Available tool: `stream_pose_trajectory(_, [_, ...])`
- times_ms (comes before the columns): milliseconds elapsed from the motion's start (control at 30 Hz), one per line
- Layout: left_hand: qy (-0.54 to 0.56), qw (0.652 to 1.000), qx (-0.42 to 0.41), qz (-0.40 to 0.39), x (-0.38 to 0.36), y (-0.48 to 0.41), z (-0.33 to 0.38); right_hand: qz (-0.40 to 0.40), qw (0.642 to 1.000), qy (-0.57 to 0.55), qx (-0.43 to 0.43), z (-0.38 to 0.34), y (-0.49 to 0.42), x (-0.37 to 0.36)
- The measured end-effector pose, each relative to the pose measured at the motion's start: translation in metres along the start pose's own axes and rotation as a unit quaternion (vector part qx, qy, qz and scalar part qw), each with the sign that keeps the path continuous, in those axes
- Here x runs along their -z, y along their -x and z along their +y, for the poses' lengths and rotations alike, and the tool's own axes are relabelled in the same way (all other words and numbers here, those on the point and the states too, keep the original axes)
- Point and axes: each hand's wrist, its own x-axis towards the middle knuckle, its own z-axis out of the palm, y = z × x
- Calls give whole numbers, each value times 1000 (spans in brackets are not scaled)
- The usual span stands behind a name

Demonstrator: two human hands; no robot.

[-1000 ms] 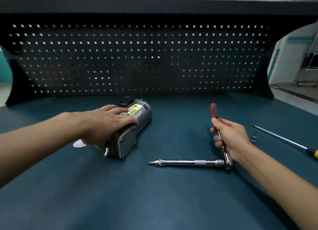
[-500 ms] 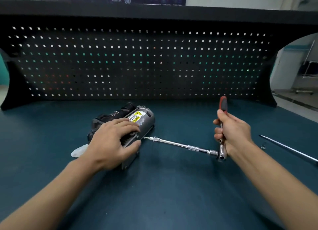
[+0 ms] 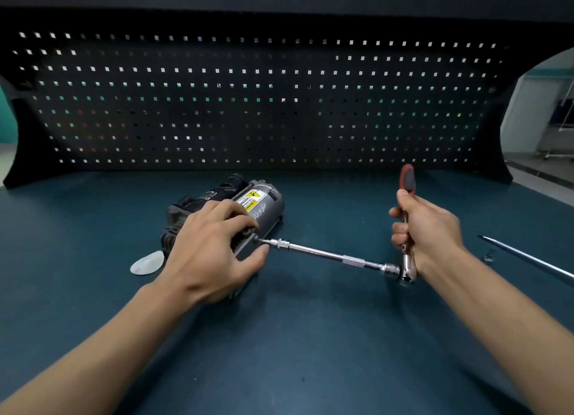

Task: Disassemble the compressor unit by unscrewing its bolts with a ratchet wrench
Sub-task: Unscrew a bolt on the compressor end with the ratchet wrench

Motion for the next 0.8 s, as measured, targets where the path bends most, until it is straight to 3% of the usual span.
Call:
stream_pose_trajectory(233, [-58,997,43,21,-11,2,26,2,997,40,-64,-1,-18,8])
stream_pose_trajectory(400, [-129,987,93,18,-19,3,45,-8,998,56,15,-1,-17,8])
stream_pose_trajectory(533, [-161,985,53,14,-18,-4,48,-18,997,48,65,-11,-19,4])
stream_pose_trajectory(667, [-133,991,3,-17,-18,-7,51,-24,994,89,57,-11,-23,4])
stream_pose_trajectory(800, [-98,994,34,-24,-21,-11,49,-137,988,73,-19,-17,-24,11])
